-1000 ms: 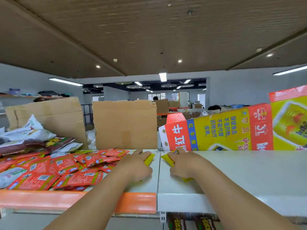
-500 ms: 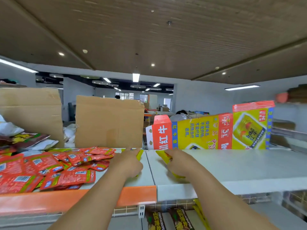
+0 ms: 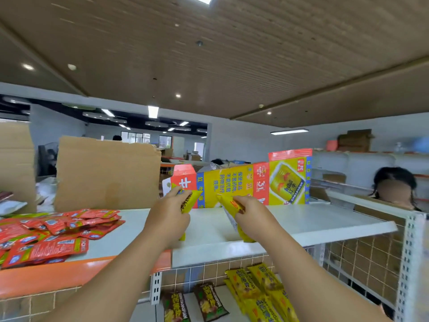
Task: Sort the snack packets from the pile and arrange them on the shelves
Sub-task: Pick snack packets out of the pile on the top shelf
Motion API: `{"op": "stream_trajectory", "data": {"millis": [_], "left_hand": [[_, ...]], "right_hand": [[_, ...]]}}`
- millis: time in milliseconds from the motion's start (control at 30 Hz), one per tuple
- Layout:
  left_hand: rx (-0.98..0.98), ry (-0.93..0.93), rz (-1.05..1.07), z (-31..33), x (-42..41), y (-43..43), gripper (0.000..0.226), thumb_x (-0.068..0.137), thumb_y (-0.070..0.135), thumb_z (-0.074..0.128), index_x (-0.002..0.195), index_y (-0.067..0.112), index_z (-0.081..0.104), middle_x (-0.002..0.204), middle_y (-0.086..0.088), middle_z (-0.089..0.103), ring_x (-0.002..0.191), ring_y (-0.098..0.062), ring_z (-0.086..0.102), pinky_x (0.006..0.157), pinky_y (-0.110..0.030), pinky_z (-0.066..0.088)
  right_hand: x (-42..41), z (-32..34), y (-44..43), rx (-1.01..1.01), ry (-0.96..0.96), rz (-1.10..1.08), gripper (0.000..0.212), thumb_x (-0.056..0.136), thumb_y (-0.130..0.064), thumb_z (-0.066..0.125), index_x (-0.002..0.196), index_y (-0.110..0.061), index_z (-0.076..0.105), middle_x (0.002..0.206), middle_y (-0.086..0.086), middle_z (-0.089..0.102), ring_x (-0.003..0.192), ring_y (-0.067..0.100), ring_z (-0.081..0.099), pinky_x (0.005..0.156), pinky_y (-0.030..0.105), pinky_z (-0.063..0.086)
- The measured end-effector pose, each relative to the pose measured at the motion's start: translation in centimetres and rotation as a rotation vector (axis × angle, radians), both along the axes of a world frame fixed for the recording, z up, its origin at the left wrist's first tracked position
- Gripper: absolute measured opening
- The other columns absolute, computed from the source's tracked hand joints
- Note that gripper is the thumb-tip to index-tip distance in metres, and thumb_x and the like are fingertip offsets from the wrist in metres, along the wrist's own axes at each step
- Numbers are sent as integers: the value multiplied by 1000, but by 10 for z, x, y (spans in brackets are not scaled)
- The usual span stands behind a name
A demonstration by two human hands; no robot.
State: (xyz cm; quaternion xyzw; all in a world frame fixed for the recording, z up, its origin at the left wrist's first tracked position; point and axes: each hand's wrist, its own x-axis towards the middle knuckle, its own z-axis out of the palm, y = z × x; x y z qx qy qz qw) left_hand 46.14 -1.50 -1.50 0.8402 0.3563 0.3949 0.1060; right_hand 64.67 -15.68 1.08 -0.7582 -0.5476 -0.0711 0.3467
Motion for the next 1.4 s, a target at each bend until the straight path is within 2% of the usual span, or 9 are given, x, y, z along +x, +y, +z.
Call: {"op": "stream_trajectory", "data": {"millis": [167,300,400,500,633,733,867,1133,1400], "left_hand": [[12,-46,-147,13,58,-62,71,86,7,59,151,35,47,166,10,26,146,-20,37,109,-34,41],[-24,-35,-235,4,111,-117,72,87,8,61,151,37,45,165,15,24,147,-15,35,108,-31,41],[-43,11,-311,-15,157,-156,71,89,10,63,151,39,45,164,18,24,147,-13,34,111,-31,40],[-56,49,-355,-31,199,-193,68,90,11,62,150,39,45,164,16,26,147,-12,35,114,-31,37],[-116,55,-371,-51,247,-235,70,86,13,65,148,40,48,162,18,30,146,-9,36,114,-28,36],[-129,87,-370,-70,275,-260,71,84,11,65,148,38,50,161,15,34,145,-12,38,113,-24,34],[-147,113,-359,-91,293,-275,67,85,9,65,146,33,53,160,7,37,145,-17,39,110,-23,33],[-256,148,-316,-136,314,-281,68,84,10,65,147,32,52,161,7,36,144,-16,40,109,-27,40],[-393,138,-254,-185,302,-235,67,84,9,70,146,30,54,161,8,35,139,-19,46,106,-33,44]], "right_hand": [[42,0,-58,26,23,-44,38,90,-11,52,124,-21,65,125,9,61,104,31,60,88,45,53],[86,-10,-117,6,44,-62,40,91,-11,54,126,-26,66,119,-1,62,106,29,59,82,37,50],[130,-22,-163,-17,47,-128,46,88,-12,53,128,-32,65,126,2,61,104,26,60,83,36,50],[174,-34,-209,-26,86,-168,42,90,-15,54,127,-30,65,120,4,62,97,25,61,73,32,45],[224,-53,-264,-25,97,-206,28,92,-21,57,116,-30,69,102,4,65,86,24,64,74,38,52],[254,-73,-295,-53,124,-216,25,93,-20,57,114,-25,70,104,9,69,89,28,66,79,41,54],[275,-92,-315,-73,162,-210,26,96,-17,56,118,-20,69,107,12,70,90,31,66,74,39,52],[297,-133,-309,-135,179,-167,41,93,-14,57,130,-30,65,120,2,65,93,21,63,75,33,49],[288,-180,-241,-278,174,-111,32,86,-13,59,111,-29,71,104,2,70,95,25,65,77,33,50]]}}
